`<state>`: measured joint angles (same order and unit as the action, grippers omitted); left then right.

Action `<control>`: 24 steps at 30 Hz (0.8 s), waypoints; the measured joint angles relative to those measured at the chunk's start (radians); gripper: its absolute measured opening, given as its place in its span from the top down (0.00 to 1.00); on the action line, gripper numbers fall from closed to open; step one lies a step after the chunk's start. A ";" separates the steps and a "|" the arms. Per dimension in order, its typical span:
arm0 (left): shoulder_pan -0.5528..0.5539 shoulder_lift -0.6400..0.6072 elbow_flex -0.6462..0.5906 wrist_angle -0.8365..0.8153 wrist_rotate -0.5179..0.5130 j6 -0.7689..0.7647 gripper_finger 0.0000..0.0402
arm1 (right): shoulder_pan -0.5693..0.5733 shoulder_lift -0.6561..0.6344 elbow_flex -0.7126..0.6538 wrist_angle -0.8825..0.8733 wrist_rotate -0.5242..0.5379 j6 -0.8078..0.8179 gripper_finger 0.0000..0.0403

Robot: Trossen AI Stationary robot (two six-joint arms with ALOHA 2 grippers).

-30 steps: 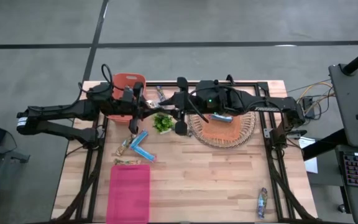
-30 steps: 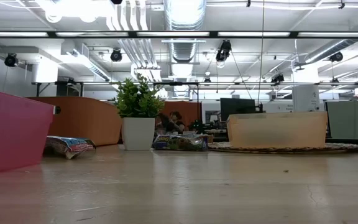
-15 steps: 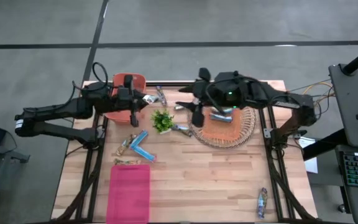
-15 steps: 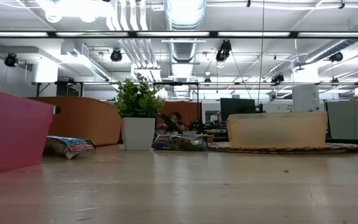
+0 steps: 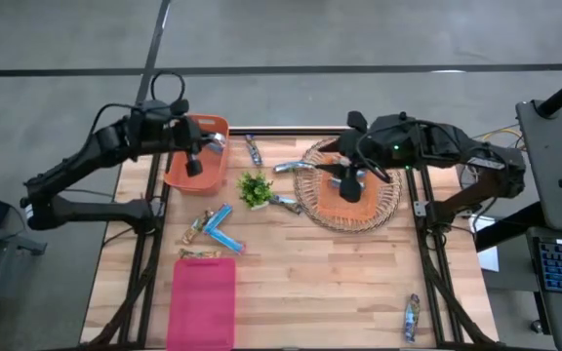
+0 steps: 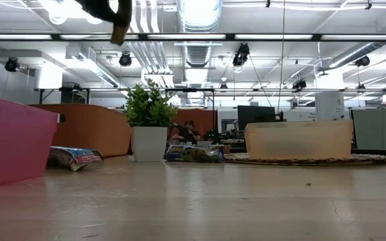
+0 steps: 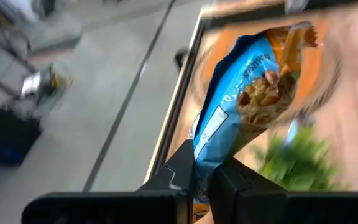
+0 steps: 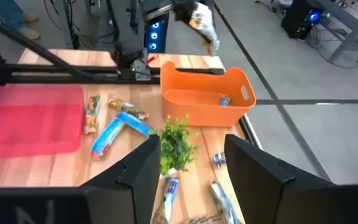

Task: Pick and place Granola Bars by type
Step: Put the yellow granola bar into the left orange bin

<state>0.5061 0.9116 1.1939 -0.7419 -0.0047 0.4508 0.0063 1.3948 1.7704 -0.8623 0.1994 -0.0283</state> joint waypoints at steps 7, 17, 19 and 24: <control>0.131 0.067 0.022 -0.118 0.012 0.106 0.98 | 0.000 -0.079 -0.127 0.008 -0.079 0.021 0.61; 0.247 0.204 0.016 -0.209 0.001 0.210 0.98 | 0.000 -0.119 -0.279 0.047 -0.095 -0.006 0.61; 0.270 0.228 0.016 -0.209 -0.020 0.235 0.99 | 0.000 -0.118 -0.301 0.065 -0.095 -0.012 0.61; 0.323 0.300 0.015 -0.209 -0.131 0.281 0.99 | 0.000 -0.117 -0.342 0.082 -0.095 -0.001 0.62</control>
<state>0.8287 1.2114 1.2091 -0.9508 -0.1357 0.7314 0.0063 1.2781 1.4279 -0.7804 0.1041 -0.0288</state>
